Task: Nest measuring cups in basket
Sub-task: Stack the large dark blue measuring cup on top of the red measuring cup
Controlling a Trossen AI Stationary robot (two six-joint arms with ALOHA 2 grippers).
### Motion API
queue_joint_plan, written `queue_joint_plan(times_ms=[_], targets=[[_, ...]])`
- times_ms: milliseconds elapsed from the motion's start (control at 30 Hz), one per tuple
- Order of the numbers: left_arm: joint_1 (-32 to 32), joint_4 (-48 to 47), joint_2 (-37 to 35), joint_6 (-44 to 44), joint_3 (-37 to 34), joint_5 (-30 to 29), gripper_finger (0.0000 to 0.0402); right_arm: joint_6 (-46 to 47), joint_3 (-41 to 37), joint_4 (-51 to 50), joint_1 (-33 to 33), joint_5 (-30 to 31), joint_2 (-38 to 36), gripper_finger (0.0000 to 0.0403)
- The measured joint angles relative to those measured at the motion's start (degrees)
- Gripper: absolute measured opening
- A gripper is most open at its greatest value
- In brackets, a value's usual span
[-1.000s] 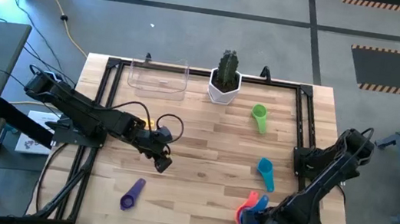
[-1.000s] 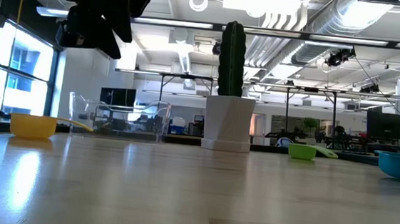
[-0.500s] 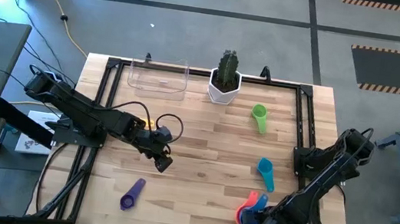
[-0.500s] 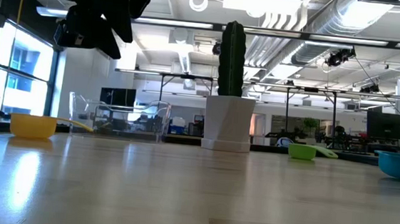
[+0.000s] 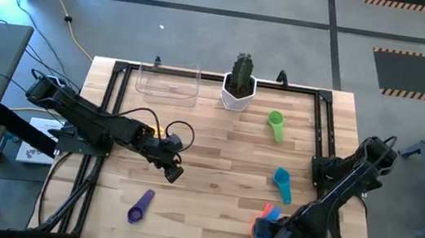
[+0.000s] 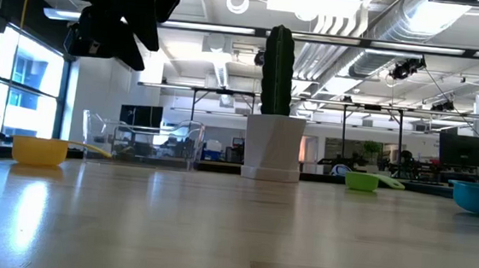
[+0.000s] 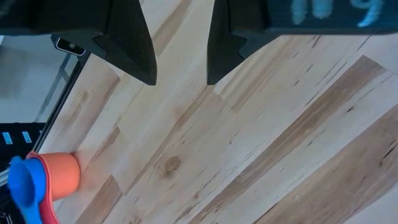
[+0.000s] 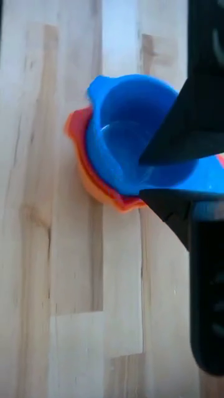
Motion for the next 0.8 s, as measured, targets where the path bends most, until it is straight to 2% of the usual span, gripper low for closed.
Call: queue_joint_plan(times_ms=[200,333,567,800], targets=[[0.0,0.0,0.0,0.0,0.0,0.0,0.0131,0.8,0.0,-0.2,-0.3,2.8,0.0,0.0079],[0.0,0.0,0.0,0.1,0.0,0.0,0.0131,6.1,0.0,-0.7,-0.3,4.6,0.0,0.008],[0.0,0.0,0.0,0.2,0.0,0.0,0.0131,26.1,0.0,-5.1,-0.3,8.4,0.0,0.008],[0.0,0.0,0.0,2.1,0.0,0.0,0.0131,52.2,0.0,-9.4,0.1,2.6,0.0,0.008]])
